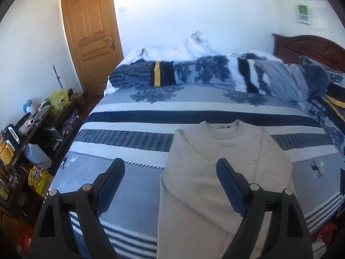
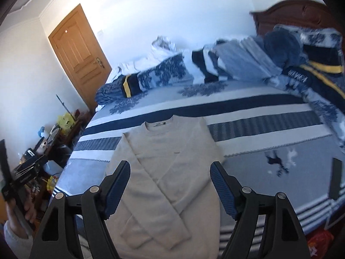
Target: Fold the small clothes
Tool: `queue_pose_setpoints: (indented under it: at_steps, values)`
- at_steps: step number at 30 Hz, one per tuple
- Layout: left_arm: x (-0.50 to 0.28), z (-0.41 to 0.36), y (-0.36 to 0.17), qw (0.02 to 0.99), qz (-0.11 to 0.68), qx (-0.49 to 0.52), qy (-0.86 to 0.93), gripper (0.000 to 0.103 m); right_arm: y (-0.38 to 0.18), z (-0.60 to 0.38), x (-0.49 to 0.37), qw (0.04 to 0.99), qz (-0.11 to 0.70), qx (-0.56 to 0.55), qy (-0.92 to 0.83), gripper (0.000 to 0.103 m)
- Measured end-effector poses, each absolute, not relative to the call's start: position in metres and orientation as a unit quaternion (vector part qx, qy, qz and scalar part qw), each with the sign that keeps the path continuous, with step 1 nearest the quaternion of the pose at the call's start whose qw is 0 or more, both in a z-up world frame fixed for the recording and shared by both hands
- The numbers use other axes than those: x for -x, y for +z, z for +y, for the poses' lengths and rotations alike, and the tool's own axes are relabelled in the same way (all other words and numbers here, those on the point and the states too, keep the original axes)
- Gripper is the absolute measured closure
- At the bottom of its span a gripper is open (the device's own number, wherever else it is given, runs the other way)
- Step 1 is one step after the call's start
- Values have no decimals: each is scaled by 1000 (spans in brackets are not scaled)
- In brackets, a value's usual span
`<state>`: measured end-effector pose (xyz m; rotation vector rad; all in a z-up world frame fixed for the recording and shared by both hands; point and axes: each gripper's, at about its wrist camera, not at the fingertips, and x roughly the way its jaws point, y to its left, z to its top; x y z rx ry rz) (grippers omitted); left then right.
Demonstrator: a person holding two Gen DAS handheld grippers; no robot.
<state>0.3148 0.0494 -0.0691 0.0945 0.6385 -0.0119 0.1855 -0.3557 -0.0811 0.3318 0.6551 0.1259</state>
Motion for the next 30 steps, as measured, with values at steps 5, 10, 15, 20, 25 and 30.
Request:
queue_pose_setpoints:
  at_steps: [5, 10, 15, 20, 25, 30]
  values:
    - [-432, 55, -115, 928, 371, -31, 11, 17, -123, -383, -299, 903, 380, -191, 68, 22]
    - [-538, 66, -169, 890, 449, 63, -35, 17, -170, -403, -407, 876, 434, -197, 71, 22]
    - [-620, 55, -224, 882, 468, 34, -31, 17, -223, -416, -505, 851, 466, -230, 77, 29]
    - [-673, 47, -283, 858, 513, 21, -28, 45, -282, -413, -583, 829, 513, -217, 55, 42]
    - [-691, 51, -305, 848, 525, 68, -29, 81, -311, -406, -622, 822, 524, -220, 35, 44]
    - [-678, 55, -279, 849, 521, 76, -55, 98, -312, -403, -627, 822, 542, -175, 0, 93]
